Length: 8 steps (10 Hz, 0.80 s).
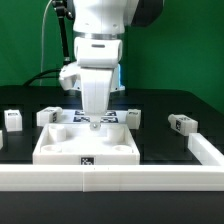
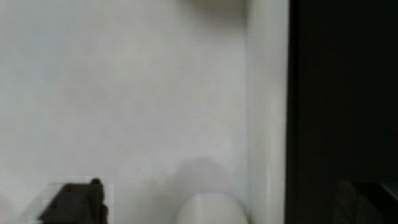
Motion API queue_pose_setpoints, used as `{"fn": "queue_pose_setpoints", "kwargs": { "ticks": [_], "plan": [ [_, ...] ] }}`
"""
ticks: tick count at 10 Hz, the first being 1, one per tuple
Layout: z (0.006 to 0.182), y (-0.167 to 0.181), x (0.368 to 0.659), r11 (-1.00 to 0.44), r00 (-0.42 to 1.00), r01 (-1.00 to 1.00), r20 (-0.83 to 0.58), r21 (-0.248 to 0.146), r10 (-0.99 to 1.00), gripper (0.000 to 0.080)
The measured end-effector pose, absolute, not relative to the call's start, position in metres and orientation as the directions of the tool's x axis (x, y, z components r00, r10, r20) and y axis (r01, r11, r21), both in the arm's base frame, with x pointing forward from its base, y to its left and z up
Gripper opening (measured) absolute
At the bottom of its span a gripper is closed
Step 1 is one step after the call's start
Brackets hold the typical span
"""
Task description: Assemble one leg
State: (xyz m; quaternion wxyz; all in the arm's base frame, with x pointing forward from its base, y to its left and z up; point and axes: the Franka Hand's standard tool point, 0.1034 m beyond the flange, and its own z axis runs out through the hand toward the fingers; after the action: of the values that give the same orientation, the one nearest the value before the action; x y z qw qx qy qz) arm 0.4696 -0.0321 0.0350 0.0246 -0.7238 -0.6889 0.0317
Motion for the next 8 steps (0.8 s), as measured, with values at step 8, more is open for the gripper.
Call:
{"fn": "queue_pose_setpoints", "kwargs": {
  "ticks": [8],
  "plan": [
    [0.009,-0.042,0.451,-0.079,0.079,0.989,-0.005,-0.127,0.997,0.0638]
  ]
}}
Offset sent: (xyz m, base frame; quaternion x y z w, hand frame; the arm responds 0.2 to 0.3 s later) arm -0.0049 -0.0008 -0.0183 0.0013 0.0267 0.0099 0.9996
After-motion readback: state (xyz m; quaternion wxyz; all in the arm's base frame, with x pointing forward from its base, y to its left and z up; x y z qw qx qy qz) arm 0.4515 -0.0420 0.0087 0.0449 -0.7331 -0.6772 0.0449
